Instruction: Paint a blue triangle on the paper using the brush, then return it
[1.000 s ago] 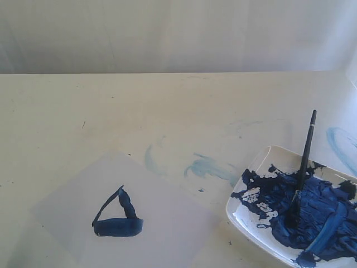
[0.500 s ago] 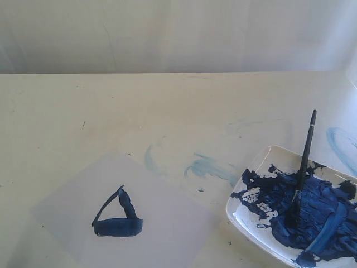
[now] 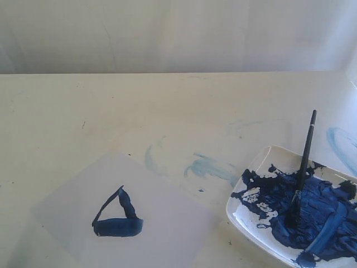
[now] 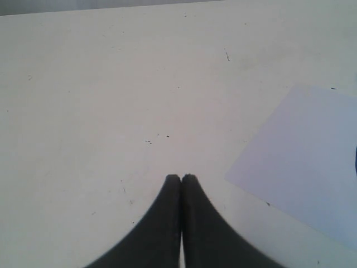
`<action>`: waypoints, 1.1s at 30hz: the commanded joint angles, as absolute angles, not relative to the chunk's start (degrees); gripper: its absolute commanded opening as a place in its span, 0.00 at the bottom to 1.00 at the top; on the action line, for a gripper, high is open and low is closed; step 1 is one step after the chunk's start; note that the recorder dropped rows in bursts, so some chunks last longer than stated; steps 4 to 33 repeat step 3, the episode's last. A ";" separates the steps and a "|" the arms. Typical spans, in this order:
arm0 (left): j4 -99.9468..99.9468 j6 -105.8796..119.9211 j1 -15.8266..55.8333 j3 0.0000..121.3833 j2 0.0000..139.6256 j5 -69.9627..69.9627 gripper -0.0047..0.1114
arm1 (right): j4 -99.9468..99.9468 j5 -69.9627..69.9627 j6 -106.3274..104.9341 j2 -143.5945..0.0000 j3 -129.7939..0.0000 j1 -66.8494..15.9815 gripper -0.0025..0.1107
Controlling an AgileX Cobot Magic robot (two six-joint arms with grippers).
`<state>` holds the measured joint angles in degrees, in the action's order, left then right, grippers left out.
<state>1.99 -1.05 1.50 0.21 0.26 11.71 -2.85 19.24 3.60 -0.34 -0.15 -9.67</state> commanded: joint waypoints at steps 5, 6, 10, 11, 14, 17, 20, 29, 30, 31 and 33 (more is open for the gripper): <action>2.07 -1.34 1.27 0.00 0.00 11.62 0.04 | -2.95 19.21 3.19 0.00 0.00 -9.88 0.02; 2.07 -1.34 1.27 0.00 0.00 11.62 0.04 | -2.95 19.21 3.19 0.00 0.00 -9.88 0.02; 2.07 -1.34 1.27 0.00 0.00 11.62 0.04 | -2.95 19.21 3.19 0.00 0.00 -9.88 0.02; 2.07 -1.34 1.27 0.00 0.00 11.62 0.04 | -2.95 19.21 3.19 0.00 0.00 -9.88 0.02; 2.07 -1.34 1.27 0.00 0.00 11.62 0.04 | -2.95 19.21 3.19 0.00 0.00 -9.88 0.02; 2.07 -1.34 1.27 0.00 0.00 11.62 0.04 | -2.95 19.21 3.19 0.00 0.00 -9.88 0.02; 2.07 -1.34 1.27 0.00 0.00 11.62 0.04 | -2.95 19.21 3.19 0.00 0.00 -9.88 0.02; 2.07 -1.34 1.27 0.00 0.00 11.62 0.04 | -2.95 19.21 3.19 0.00 0.00 -9.88 0.02; 2.07 -1.34 1.27 0.00 0.00 11.62 0.04 | -2.95 19.21 3.19 0.00 0.00 -9.88 0.02; 2.07 -1.34 1.27 0.00 0.00 11.62 0.04 | -2.95 19.21 3.19 0.00 0.00 -9.88 0.02; 2.07 -1.34 1.27 0.00 0.00 11.62 0.04 | -2.95 19.21 3.19 0.00 0.00 -9.88 0.02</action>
